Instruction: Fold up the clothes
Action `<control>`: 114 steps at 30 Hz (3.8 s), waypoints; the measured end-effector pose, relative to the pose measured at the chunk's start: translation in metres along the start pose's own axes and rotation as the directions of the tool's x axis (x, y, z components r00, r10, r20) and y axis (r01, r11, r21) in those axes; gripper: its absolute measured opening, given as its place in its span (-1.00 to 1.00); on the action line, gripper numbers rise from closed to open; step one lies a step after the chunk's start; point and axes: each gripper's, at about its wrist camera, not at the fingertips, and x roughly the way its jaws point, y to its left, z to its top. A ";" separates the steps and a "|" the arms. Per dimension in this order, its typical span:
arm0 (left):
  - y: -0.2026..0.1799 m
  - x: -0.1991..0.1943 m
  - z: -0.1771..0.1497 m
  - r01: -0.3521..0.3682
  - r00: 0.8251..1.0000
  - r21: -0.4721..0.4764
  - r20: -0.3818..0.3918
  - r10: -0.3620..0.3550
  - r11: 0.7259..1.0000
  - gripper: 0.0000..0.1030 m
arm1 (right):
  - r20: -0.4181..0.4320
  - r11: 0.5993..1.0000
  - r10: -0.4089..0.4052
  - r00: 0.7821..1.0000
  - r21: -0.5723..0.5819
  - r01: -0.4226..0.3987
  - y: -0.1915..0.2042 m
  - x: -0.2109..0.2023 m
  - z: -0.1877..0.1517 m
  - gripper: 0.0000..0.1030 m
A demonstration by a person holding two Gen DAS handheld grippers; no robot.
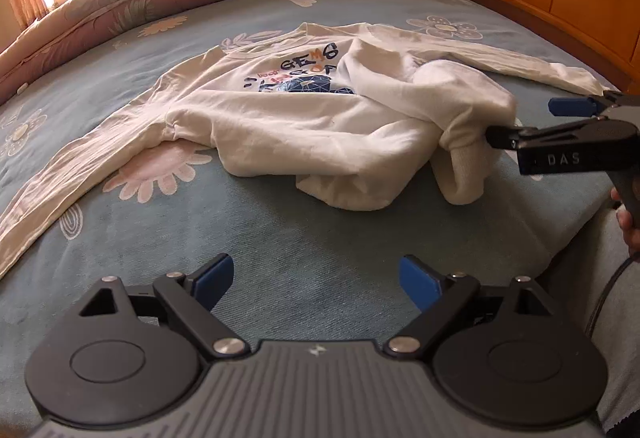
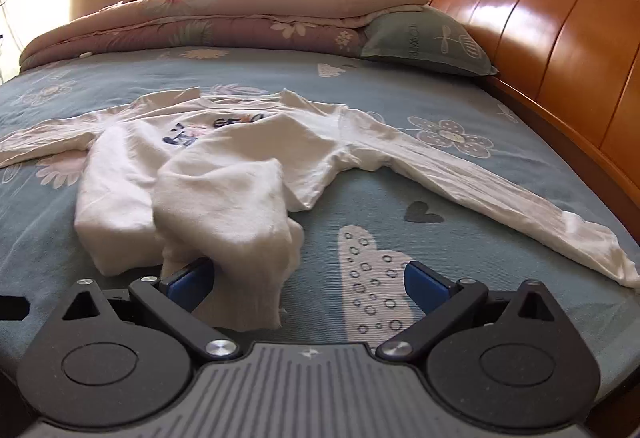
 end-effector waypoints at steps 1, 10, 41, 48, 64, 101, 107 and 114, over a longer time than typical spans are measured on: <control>-0.001 0.000 0.000 0.000 1.000 0.003 0.001 0.000 1.000 0.75 | 0.003 1.000 -0.010 1.000 0.016 0.010 -0.007 0.003 0.002 1.00; 0.005 0.001 0.000 0.002 1.000 -0.030 -0.002 -0.002 1.000 0.75 | 0.005 0.983 0.027 1.000 0.183 -0.028 -0.065 0.000 0.015 1.00; 0.029 0.011 -0.007 -0.008 0.999 -0.119 -0.039 0.004 0.993 0.75 | 0.000 0.970 -0.218 0.976 0.112 0.216 -0.083 0.041 0.028 1.00; 0.028 0.016 -0.008 -0.004 0.998 -0.128 -0.055 -0.004 0.992 0.75 | 0.063 0.995 0.100 0.993 -0.019 -0.099 -0.019 -0.003 0.022 1.00; 0.026 0.018 -0.011 0.052 0.998 -0.120 -0.041 -0.057 0.991 0.75 | -0.046 0.973 -0.217 0.975 -0.084 0.213 -0.055 0.057 0.025 1.00; 0.079 0.031 -0.024 0.060 0.997 -0.242 -0.037 -0.071 0.968 0.75 | -0.195 0.787 0.523 0.830 -0.263 -0.558 0.082 0.079 0.089 1.00; 0.076 0.042 -0.020 0.068 0.996 -0.226 -0.049 -0.081 0.972 0.76 | -0.146 0.838 0.540 0.829 0.005 -0.545 0.041 0.127 0.097 1.00; 0.074 0.048 -0.011 0.085 0.994 -0.218 -0.043 -0.096 0.972 0.83 | -0.061 0.804 0.594 0.802 0.026 -0.594 0.022 0.089 0.072 1.00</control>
